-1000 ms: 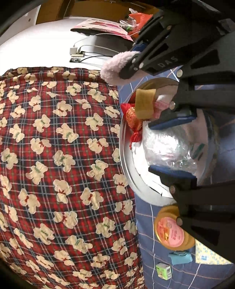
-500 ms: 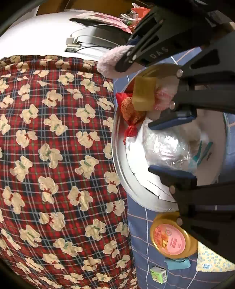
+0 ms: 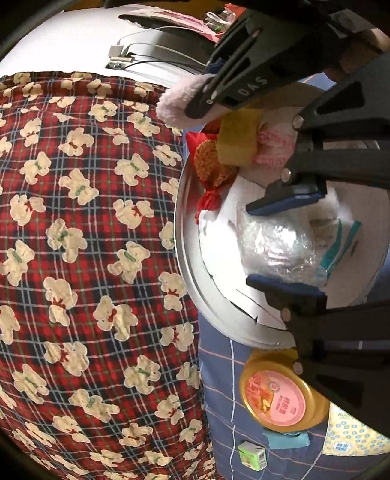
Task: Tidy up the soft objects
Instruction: 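Lower both tools into the tin and open them to release bag and roll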
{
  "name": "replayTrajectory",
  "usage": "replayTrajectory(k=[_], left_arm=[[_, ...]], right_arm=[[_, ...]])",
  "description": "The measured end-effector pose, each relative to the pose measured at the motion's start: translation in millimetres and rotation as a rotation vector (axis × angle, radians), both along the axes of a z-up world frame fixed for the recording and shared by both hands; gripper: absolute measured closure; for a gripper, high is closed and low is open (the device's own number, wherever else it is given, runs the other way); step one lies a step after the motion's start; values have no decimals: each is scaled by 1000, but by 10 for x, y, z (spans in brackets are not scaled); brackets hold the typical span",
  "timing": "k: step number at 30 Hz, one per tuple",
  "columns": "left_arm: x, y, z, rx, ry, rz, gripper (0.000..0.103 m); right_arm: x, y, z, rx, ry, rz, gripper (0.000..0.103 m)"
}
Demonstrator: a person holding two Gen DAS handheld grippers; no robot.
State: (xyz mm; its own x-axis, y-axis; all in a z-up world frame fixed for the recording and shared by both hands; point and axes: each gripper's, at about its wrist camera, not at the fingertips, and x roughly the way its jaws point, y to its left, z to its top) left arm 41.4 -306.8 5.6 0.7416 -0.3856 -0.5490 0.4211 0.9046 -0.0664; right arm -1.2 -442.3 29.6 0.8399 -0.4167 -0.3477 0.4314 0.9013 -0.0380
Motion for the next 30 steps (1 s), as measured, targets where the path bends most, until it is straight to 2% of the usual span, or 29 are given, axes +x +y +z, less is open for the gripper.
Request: replayTrajectory(k=[16, 20, 24, 28, 30], left_arm=[[104, 23, -103, 34, 17, 44, 63], [118, 28, -127, 42, 21, 48, 63], [128, 43, -141, 50, 8, 63, 63], [118, 41, -161, 62, -7, 75, 55], [111, 52, -170, 56, -7, 81, 43]], right_arm=[[254, 43, -83, 14, 124, 54, 83], [374, 106, -96, -15, 184, 78, 82], [426, 146, -111, -25, 202, 90, 81], [409, 224, -119, -64, 196, 110, 77], [397, 225, -115, -59, 191, 115, 73]])
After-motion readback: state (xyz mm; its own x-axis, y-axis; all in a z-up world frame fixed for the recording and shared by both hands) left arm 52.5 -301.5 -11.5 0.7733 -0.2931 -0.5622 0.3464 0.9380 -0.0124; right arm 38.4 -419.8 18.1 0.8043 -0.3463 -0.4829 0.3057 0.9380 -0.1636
